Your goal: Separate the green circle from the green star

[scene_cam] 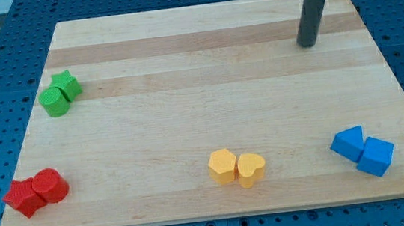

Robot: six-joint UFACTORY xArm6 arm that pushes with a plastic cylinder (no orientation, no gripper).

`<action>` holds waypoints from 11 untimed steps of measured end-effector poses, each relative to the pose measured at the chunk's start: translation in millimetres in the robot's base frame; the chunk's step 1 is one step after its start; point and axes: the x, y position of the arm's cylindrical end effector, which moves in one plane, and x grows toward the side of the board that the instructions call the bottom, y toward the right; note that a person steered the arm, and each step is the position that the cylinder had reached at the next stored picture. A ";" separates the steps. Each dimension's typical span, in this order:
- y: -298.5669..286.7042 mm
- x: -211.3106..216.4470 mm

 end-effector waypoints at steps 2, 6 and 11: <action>-149.1 128.6; -441.8 106.3; -462.5 106.6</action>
